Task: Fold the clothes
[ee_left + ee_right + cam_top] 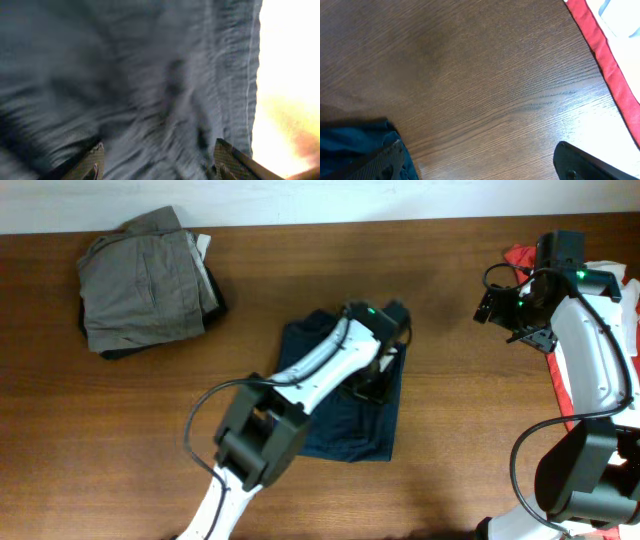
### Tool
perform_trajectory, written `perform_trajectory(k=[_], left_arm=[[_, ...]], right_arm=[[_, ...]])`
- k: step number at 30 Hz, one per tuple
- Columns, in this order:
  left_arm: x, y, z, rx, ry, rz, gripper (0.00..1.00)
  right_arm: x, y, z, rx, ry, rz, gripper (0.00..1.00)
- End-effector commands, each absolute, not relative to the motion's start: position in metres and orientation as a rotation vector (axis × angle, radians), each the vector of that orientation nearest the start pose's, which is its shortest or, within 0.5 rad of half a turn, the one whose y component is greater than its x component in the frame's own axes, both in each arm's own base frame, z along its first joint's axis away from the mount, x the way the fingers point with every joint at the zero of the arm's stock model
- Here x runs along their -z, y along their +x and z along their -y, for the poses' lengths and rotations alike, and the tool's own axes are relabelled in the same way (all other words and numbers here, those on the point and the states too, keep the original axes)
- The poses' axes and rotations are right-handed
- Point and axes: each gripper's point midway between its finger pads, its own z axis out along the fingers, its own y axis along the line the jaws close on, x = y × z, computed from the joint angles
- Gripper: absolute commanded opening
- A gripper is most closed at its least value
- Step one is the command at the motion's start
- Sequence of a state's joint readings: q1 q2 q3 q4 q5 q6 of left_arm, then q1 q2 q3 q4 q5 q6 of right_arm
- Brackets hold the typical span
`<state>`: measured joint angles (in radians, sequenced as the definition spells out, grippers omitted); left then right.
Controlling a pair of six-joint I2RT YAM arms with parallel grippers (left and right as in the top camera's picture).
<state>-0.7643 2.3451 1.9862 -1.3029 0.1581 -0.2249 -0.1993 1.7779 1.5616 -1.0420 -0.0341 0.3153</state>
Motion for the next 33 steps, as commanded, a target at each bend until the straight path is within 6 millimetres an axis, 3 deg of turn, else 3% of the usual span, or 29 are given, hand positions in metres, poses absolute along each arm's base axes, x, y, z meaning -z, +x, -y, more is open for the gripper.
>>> perform_trajectory(k=[1, 5, 9, 12, 15, 16, 19, 27, 33], left_arm=[[-0.012, 0.290, 0.331, 0.159, 0.920, -3.163, 0.70], [0.011, 0.292, 0.333, 0.044, 0.936, -3.140, 0.70], [0.014, 0.292, 0.339, -0.070, 0.961, -3.071, 0.66], [0.014, 0.294, 0.336, -0.118, 0.944, -3.055, 0.44], [0.014, 0.293, 0.335, -0.126, 0.947, -3.062, 0.07], [0.013, 0.292, 0.334, -0.132, 0.949, -3.067, 0.01], [0.001, 0.290, 0.331, -0.150, 0.948, -3.084, 0.00], [-0.094, 0.312, 0.337, -0.074, 0.833, -3.038, 0.00], [-0.101, 0.307, 0.326, -0.109, 0.832, -3.074, 0.00]], right_arm=[[-0.149, 0.396, 0.076, -0.060, 0.725, -2.721, 0.99], [-0.149, 0.396, 0.076, -0.060, 0.725, -2.721, 0.99], [-0.149, 0.396, 0.076, -0.060, 0.725, -2.721, 0.99], [-0.149, 0.396, 0.076, -0.060, 0.725, -2.721, 0.99], [-0.149, 0.396, 0.076, -0.060, 0.725, -2.721, 0.99], [-0.149, 0.396, 0.076, -0.060, 0.725, -2.721, 0.99], [-0.149, 0.396, 0.076, -0.060, 0.725, -2.721, 0.99], [-0.149, 0.396, 0.076, -0.060, 0.725, -2.721, 0.99], [-0.149, 0.396, 0.076, -0.060, 0.725, -2.721, 0.99]])
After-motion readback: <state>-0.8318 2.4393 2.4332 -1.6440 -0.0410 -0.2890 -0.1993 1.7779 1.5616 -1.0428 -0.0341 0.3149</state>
